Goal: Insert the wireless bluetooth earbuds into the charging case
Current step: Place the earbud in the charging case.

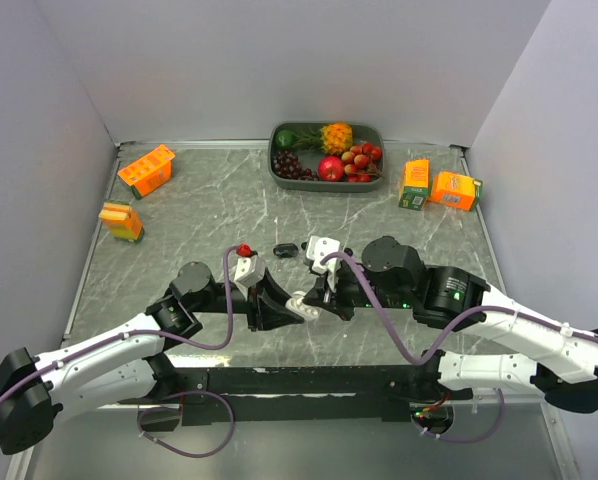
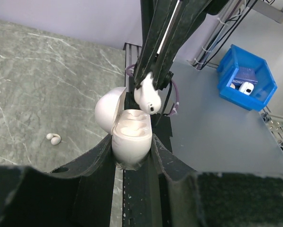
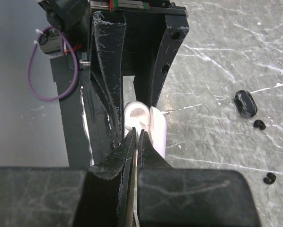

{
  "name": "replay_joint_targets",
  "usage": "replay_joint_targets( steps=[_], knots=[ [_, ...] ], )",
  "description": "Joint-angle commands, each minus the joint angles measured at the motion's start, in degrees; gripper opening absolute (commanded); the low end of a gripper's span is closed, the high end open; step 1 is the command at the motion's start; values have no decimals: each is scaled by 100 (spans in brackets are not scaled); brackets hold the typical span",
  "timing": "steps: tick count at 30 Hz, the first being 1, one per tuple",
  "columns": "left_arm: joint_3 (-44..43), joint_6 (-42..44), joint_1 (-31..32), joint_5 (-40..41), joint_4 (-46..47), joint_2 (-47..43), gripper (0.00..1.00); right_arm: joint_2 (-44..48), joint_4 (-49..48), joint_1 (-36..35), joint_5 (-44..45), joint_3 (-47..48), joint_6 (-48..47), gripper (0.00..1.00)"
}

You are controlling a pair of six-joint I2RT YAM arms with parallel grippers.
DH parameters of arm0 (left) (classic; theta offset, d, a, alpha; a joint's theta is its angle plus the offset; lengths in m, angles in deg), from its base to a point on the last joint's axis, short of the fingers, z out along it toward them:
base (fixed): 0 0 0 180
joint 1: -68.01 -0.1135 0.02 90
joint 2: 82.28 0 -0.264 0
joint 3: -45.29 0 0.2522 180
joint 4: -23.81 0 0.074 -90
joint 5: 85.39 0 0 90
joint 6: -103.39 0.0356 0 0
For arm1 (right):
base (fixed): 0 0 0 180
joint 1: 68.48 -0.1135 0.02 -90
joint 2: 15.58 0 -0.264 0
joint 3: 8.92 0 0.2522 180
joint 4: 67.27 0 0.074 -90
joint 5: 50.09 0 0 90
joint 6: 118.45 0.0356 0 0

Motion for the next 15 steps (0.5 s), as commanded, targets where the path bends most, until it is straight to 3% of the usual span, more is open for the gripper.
replay_joint_targets(
  steps=[1, 15],
  knots=[
    [-199, 45, -27, -188, 197, -36, 1, -48, -80, -111, 189, 265, -158, 0],
    [-138, -60, -19, -171, 346, -36, 1, -250, -203, -366, 567, 248, -141, 0]
  ],
)
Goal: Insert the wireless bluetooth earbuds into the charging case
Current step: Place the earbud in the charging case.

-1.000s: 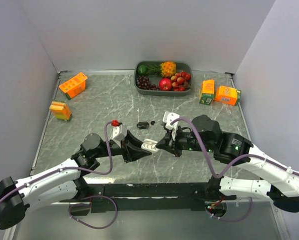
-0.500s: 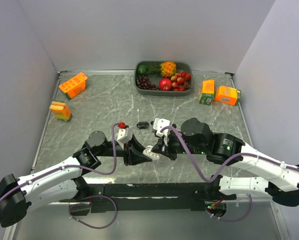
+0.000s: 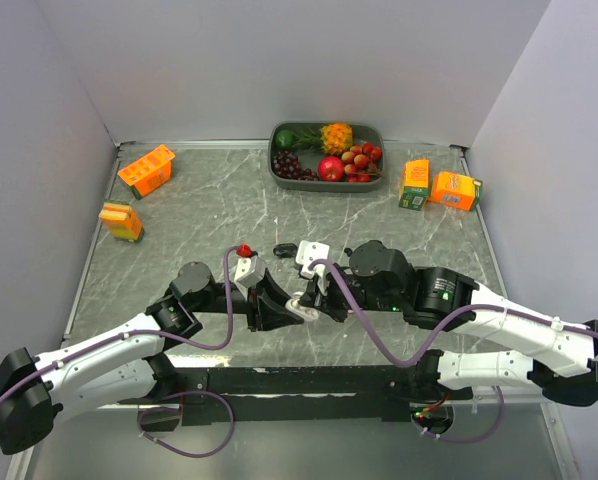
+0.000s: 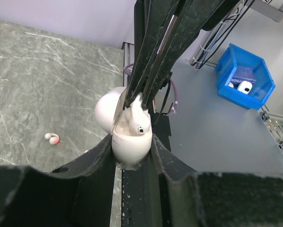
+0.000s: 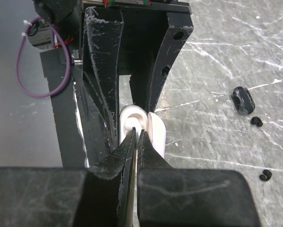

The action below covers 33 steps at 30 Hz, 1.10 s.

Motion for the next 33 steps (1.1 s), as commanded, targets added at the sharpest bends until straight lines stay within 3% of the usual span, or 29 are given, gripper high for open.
replay_joint_targets(
  steps=[1, 21, 26, 33],
  knots=[
    [-138, -60, -19, -96, 379, -27, 1, -36, -201, -125, 233, 237, -99, 0],
    [73, -386, -19, 308, 977, -88, 1, -115, -448, -705, 1305, 105, 138, 0],
    [99, -333, -19, 370, 924, -132, 1, -106, -430, -741, 1507, 122, 261, 27],
    [152, -298, -19, 431, 872, -202, 1, 52, -509, -749, 1648, 193, 322, 40]
  ],
)
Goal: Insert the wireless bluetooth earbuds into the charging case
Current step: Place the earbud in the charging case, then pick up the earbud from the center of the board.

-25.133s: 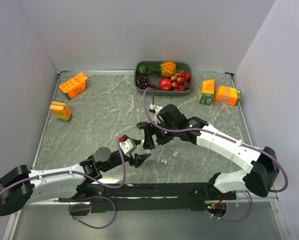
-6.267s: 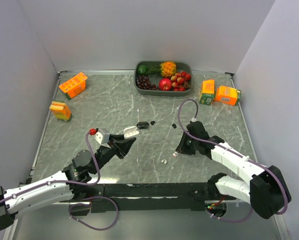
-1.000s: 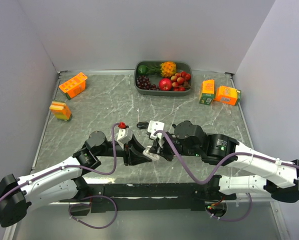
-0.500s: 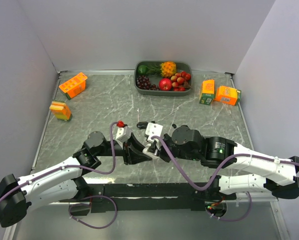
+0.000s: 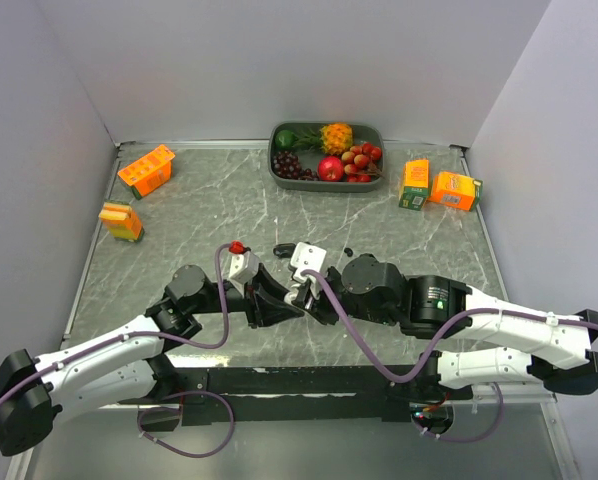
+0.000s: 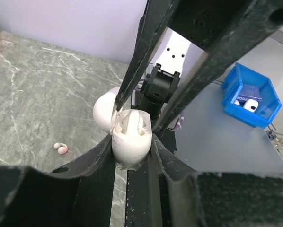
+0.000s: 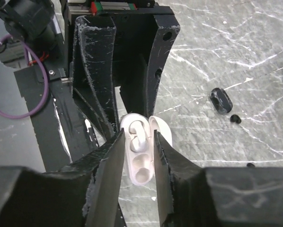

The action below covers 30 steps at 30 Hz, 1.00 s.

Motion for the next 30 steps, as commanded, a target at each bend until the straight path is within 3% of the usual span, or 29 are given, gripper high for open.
replay_joint_targets(
  steps=[1, 6, 11, 14, 16, 20, 23, 30],
  knots=[
    [12, 13, -8, 94, 306, -159, 1, 172, -175, -59, 175, 221, 71, 42],
    [39, 92, -8, 191, 200, -229, 1, 426, -69, -59, 271, 616, 176, 48],
    [135, 153, -16, 332, 165, -308, 1, 1198, -87, 90, 947, 635, 422, 50],
    [179, 162, -8, 419, 182, -361, 1, 1429, 246, 765, 1317, 371, 991, 50],
    [171, 162, -8, 516, 121, -405, 1, 1394, 623, 1797, 810, 57, 1422, 50],
    [135, 171, 1, 859, -82, -528, 1, 1306, 661, 3119, -368, -1033, 2538, 47],
    [320, 48, 10, 1017, 77, -712, 1, 1034, 503, 3552, -1010, -1781, 3023, 43],
    [689, 30, 63, 1798, -55, -1292, 1, 358, 195, 3720, -1302, -2678, 3227, 38]
  ],
)
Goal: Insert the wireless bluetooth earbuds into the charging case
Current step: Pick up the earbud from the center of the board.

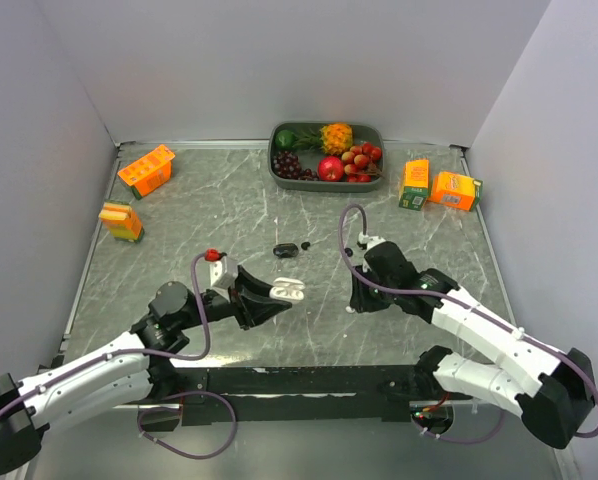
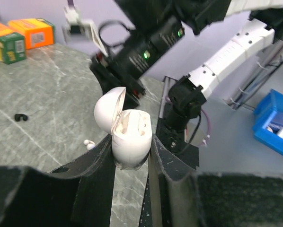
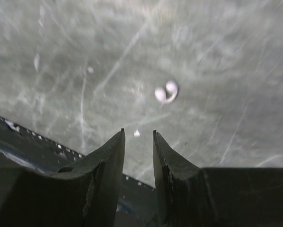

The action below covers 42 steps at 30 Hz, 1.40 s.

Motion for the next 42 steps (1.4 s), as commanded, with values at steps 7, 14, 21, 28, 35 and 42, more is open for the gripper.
replay_joint_targets(
  steps=[7, 14, 21, 28, 35, 42],
  knots=[
    [117, 85, 243, 949, -56, -489, 1, -644, -806, 285, -445, -548, 423, 24],
    [134, 112, 357, 1063, -56, -419, 1, -1102, -1166, 347, -349, -636, 335, 22],
    [222, 68, 471, 1274, -21, -481, 1, -1225, -1299, 619, -261, -697, 370, 24],
    [222, 94, 524, 1292, -47, -446, 1, -1278, -1422, 857, -463, -926, 335, 24],
    [240, 77, 559, 1318, -12, -393, 1, -1453, -1580, 866, -621, -1005, 387, 22],
    [249, 77, 612, 1345, -12, -375, 1, -1787, -1738, 874, -770, -926, 361, 22]
  ],
)
